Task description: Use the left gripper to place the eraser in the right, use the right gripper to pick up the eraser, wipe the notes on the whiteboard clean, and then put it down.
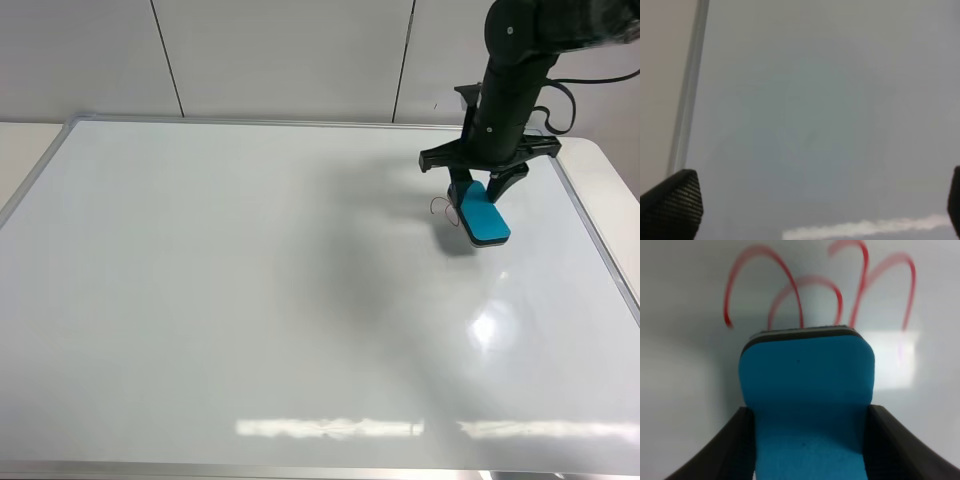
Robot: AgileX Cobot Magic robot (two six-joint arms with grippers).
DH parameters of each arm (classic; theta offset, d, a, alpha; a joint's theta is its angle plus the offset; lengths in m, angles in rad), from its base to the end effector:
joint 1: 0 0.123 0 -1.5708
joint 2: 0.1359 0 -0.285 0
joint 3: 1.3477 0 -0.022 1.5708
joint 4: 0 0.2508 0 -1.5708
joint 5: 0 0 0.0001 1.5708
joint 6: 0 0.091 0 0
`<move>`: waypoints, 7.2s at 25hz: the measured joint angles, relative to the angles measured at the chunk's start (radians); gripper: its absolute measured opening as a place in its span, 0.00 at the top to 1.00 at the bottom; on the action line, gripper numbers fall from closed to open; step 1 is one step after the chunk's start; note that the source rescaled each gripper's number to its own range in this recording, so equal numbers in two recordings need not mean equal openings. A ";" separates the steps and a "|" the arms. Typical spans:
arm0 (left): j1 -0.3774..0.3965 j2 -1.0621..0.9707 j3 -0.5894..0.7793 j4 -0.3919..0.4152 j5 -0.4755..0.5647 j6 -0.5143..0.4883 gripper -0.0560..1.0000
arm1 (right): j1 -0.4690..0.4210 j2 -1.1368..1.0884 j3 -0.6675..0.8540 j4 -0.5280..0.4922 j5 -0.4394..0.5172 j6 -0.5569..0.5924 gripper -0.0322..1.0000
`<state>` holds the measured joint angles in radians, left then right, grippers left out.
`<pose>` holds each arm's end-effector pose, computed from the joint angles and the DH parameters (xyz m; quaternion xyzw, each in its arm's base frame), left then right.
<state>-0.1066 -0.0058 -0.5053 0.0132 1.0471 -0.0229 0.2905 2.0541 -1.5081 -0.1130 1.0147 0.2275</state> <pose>-0.0057 0.0017 0.2798 0.0352 0.8460 -0.0278 0.5313 0.3943 0.1088 0.1736 -0.0588 0.9959 -0.0353 0.0596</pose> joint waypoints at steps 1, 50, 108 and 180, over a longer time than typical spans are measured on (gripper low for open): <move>0.000 0.000 0.000 0.000 0.000 0.000 0.00 | 0.000 0.026 -0.040 0.012 0.008 -0.021 0.95; 0.000 0.000 0.000 0.000 0.000 0.000 0.00 | 0.240 0.196 -0.188 0.050 -0.066 -0.129 0.95; 0.000 0.000 0.000 0.000 0.000 0.000 0.00 | 0.052 -0.527 0.654 0.134 -0.406 0.164 0.00; 0.000 0.000 0.000 0.000 0.000 0.000 0.00 | -0.296 -2.058 1.003 0.106 0.050 -0.257 0.00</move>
<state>-0.1066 -0.0058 -0.5053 0.0132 1.0471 -0.0229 -0.0050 -0.0041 -0.5049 -0.0066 1.0652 -0.0294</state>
